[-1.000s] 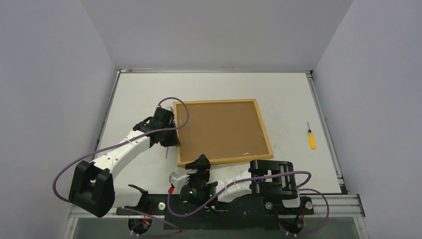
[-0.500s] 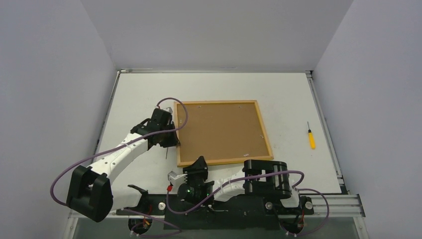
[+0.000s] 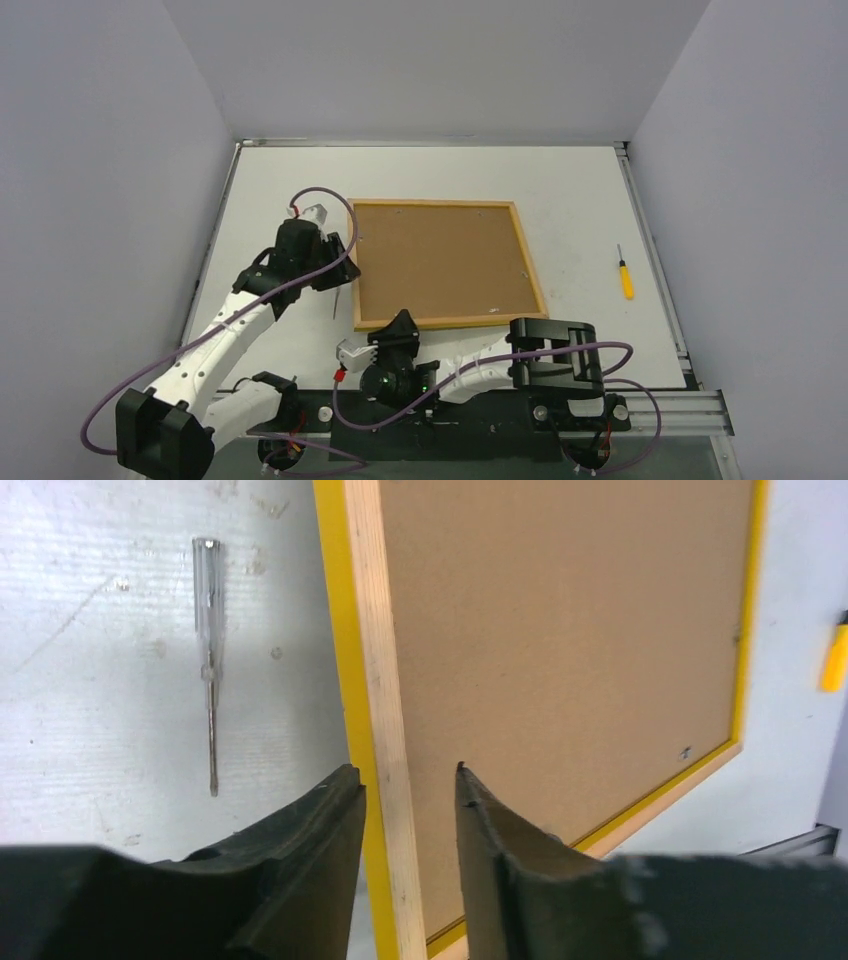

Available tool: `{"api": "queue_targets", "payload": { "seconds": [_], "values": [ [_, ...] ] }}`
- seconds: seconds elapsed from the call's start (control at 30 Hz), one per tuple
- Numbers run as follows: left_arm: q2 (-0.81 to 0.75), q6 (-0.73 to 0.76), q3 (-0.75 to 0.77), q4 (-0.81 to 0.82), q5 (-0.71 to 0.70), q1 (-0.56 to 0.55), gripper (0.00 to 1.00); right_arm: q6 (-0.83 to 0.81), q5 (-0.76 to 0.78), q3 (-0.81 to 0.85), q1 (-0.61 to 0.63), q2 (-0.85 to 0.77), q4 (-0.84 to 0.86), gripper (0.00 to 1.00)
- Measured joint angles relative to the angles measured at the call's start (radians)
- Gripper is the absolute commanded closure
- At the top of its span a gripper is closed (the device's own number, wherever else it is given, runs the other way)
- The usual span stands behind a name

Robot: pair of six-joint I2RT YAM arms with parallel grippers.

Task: Take the photo out of the frame
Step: Turn over the photo frame at the center of the board.

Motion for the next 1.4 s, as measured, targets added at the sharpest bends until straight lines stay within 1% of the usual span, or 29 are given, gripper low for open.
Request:
{"api": "queue_targets", "payload": {
  "seconds": [0.07,0.2,0.27,0.37,0.57,0.63,0.7,0.87,0.93,1.0,1.07,1.13,1.2,1.23,1.4],
  "values": [
    [-0.039,-0.007,0.0,0.017,0.01,0.016,0.42,0.003,-0.009,-0.011,0.0,-0.03,-0.01,0.95],
    [-0.102,-0.022,-0.013,0.033,0.032,0.058,0.18,0.01,-0.03,-0.039,0.0,-0.111,-0.017,0.95],
    [-0.136,-0.033,-0.031,0.039,0.049,0.084,0.14,0.015,-0.039,-0.056,0.0,-0.161,-0.018,0.95],
    [-0.179,-0.066,-0.065,0.066,0.101,0.113,0.12,0.028,-0.051,-0.065,0.0,-0.217,-0.02,0.95],
    [-0.192,-0.157,-0.11,0.19,0.223,0.139,0.13,0.043,-0.069,-0.077,0.004,-0.29,-0.03,0.95],
    [-0.185,-0.2,-0.124,0.253,0.266,0.146,0.16,0.049,-0.079,-0.091,0.007,-0.317,-0.039,0.95],
    [-0.167,-0.229,-0.125,0.293,0.295,0.149,0.23,0.055,-0.095,-0.105,0.008,-0.351,-0.052,0.95],
    [-0.114,-0.262,-0.125,0.364,0.334,0.152,0.37,0.063,-0.13,-0.127,0.008,-0.441,-0.077,0.94],
    [-0.103,-0.275,-0.125,0.382,0.346,0.152,0.45,0.067,-0.147,-0.129,0.008,-0.469,-0.085,0.94],
    [-0.094,-0.286,-0.125,0.401,0.355,0.152,0.56,0.067,-0.166,-0.13,0.008,-0.489,-0.09,0.92],
    [-0.085,-0.297,-0.125,0.425,0.362,0.152,0.7,0.066,-0.179,-0.13,0.008,-0.495,-0.094,0.86],
    [-0.08,-0.307,-0.125,0.441,0.375,0.152,0.82,0.067,-0.188,-0.13,0.008,-0.495,-0.102,0.81],
    [-0.079,-0.342,-0.125,0.442,0.378,0.153,0.89,0.072,-0.205,-0.132,0.008,-0.495,-0.114,0.74],
    [-0.08,-0.36,-0.125,0.441,0.376,0.152,0.92,0.081,-0.223,-0.136,0.008,-0.495,-0.116,0.69],
    [-0.086,-0.353,-0.125,0.432,0.375,0.153,0.97,0.124,-0.243,-0.143,0.013,-0.498,-0.091,0.45]
  ]
}}
